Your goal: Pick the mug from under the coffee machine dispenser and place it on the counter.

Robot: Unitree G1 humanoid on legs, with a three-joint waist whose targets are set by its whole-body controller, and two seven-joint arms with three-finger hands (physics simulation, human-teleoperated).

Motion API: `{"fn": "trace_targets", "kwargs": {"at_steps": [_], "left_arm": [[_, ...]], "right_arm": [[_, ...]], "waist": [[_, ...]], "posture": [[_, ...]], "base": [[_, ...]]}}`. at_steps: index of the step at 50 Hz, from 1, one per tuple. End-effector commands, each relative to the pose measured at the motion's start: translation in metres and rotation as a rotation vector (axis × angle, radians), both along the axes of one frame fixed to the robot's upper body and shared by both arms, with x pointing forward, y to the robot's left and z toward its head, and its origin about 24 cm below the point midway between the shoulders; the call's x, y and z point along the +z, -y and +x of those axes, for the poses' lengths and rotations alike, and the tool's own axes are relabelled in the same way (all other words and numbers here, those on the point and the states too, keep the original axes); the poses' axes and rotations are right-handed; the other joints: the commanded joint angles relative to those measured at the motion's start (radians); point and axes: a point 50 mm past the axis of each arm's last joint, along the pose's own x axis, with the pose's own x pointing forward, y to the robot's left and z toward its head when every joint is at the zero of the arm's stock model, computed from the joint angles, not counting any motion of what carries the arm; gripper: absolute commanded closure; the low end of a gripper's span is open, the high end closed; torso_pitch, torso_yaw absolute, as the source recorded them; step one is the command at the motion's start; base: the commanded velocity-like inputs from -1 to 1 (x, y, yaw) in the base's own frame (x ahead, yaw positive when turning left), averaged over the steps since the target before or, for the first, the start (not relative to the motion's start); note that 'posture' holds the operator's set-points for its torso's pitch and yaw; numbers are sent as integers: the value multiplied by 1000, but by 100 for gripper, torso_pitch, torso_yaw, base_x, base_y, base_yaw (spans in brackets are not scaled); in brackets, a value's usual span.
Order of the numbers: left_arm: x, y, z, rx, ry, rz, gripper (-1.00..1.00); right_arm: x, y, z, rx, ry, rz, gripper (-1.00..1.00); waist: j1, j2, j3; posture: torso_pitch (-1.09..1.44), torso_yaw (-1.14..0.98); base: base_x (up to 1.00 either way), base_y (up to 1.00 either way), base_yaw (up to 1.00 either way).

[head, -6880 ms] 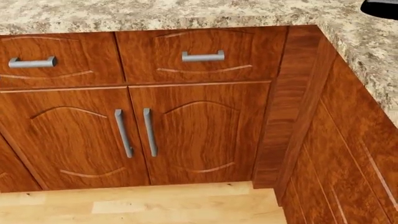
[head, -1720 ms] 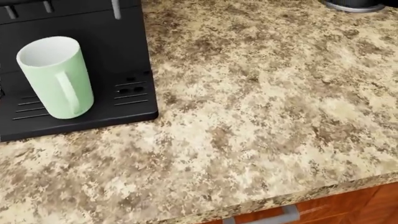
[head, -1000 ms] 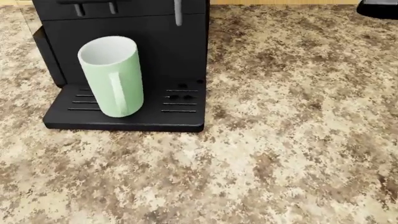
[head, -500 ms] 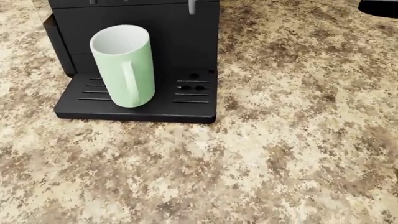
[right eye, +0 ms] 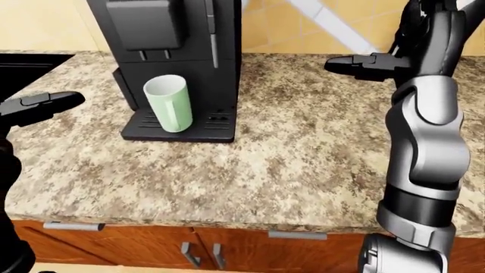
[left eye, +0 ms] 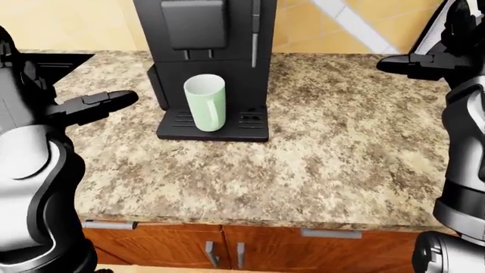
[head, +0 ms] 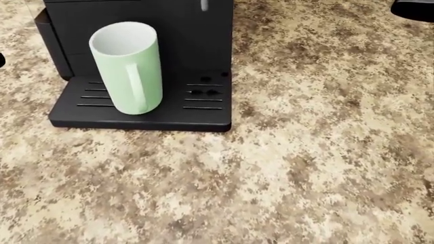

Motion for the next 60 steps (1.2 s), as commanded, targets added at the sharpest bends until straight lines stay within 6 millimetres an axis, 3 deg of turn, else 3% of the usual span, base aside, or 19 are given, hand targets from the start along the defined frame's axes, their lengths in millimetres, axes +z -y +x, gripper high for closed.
{"fn": "trace_targets", "kwargs": {"at_steps": [1,11,23,30,41,60], "left_arm": [[18,5,-8,5,76,29,-100],[36,28,-19,-137,97,-31,-100],[28,47,-28,-263,49,-68,-100],[5,65,-34,-309,15,-90,-100],[-23,76,-46,-329,-54,-144,-100],[-32,102,-53,-322,-82,-176,-100]], "right_arm": [[19,-2,-9,0,90,-28,-100],[20,-2,-9,3,89,-29,-100],[22,-1,-10,4,88,-25,-100],[22,-1,-10,3,86,-28,-100],[22,-1,-10,1,80,-34,-100],[23,1,-10,3,82,-29,-100]], "waist": [[0,1,-28],[0,-6,-23],[0,-6,-20],[0,-7,-20],[2,-10,-21],[5,-17,-24]], "posture": [[0,0],[0,0],[0,0],[0,0],[0,0],[0,0]], "base": [[0,0,0],[0,0,0],[0,0,0],[0,0,0],[0,0,0],[0,0,0]]}}
